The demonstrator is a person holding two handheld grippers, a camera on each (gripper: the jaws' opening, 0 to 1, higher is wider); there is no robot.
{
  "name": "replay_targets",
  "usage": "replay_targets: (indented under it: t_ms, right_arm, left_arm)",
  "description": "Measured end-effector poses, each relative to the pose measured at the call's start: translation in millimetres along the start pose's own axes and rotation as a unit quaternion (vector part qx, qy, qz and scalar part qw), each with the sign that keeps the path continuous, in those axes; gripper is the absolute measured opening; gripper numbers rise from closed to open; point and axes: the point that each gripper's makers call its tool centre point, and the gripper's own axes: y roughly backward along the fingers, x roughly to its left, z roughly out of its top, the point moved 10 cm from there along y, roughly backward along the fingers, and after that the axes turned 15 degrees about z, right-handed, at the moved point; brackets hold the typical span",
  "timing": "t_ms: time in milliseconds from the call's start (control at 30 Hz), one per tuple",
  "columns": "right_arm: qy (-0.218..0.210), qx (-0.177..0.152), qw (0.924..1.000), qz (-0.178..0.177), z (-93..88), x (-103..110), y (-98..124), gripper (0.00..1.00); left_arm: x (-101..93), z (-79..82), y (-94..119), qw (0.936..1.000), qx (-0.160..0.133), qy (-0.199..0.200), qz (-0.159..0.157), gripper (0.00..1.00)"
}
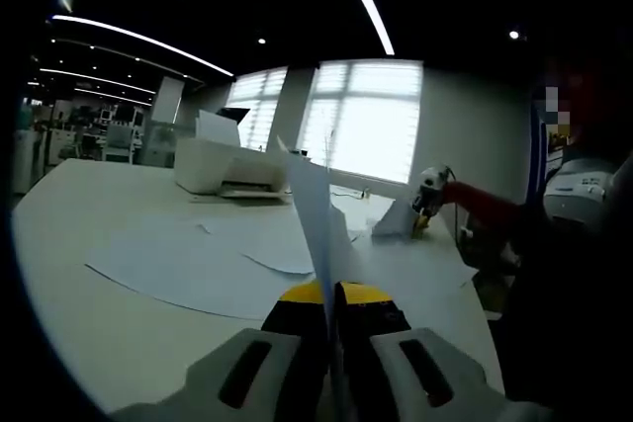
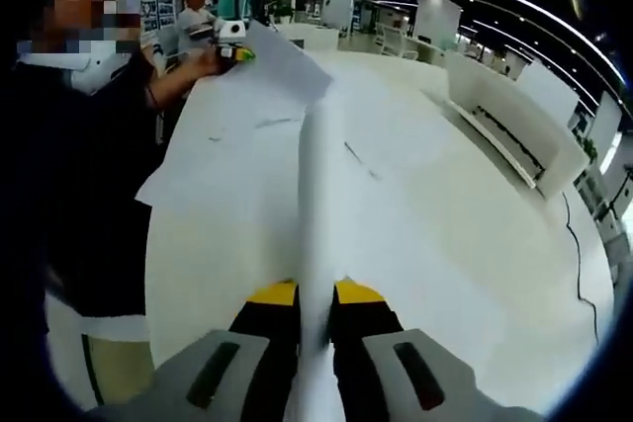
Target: Organize the stack of printing papers by aligning and flattening the scattered papers on the table
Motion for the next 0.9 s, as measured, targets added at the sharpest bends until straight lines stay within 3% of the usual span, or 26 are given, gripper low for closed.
replay_targets:
  t_ms: [367, 900]
  right_arm:
    - [0.007, -0.098, 0.9951, -0.016, 23.4, 9.2, -7.2, 0.08]
    - [0.026, -0.151, 0.9880, -0.021, 61.0, 15.5, -41.3, 0.08]
  left_arm:
    - [1.3, -0.4, 0.4, 1.0000, 0.000, 0.002, 0.003, 0.07]
    - [3.3, 0.1, 1.1, 0.9998, 0.002, 0.015, 0.011, 0.07]
